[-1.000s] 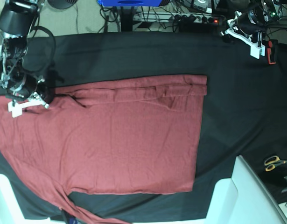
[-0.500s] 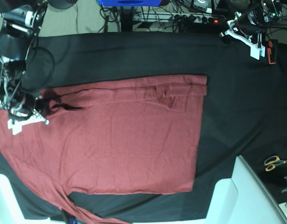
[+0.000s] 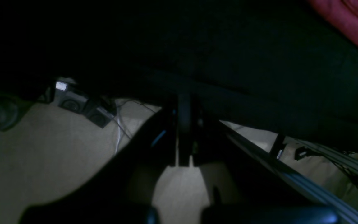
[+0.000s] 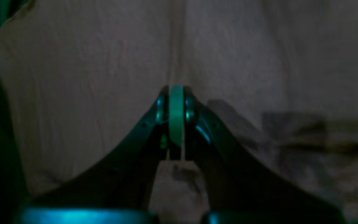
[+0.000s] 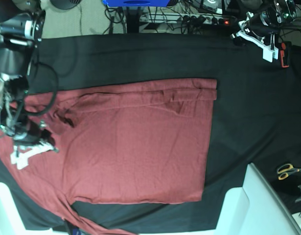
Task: Fold the T-shirt properly
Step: 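Release the fabric and move the right gripper to the shirt's side edge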
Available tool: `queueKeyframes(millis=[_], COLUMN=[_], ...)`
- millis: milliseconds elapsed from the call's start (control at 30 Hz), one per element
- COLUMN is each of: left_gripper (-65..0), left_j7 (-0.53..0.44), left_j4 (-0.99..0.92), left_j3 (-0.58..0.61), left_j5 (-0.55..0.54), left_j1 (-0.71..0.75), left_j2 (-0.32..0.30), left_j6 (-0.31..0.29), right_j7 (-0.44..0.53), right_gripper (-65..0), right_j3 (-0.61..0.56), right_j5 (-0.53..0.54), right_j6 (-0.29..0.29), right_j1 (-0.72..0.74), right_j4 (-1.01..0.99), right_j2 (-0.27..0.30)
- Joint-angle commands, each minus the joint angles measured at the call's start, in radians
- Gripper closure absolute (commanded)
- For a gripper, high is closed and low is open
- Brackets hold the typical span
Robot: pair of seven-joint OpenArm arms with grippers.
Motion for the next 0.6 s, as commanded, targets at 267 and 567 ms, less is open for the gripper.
queueKeyframes(millis=[267, 567], left_gripper=[0.0, 0.0], left_j7=[-0.008, -0.07], left_j4=[0.011, 0.012], left_j3=[-0.006, 0.003], left_j5=[-0.01, -0.008], left_j1=[-0.001, -0.004], left_j2=[-0.008, -0.008], left_j6=[-0.008, -0.009], right_j7=[-0.044, 0.013], right_gripper=[-0.3, -21.2], right_j3=[0.28, 0.662], right_j5=[0.003, 0.003], right_j6=[-0.025, 0.0], right_j1=[-0.272, -0.273], right_j4=[0.314, 0.236], right_j2=[-0.073, -0.049])
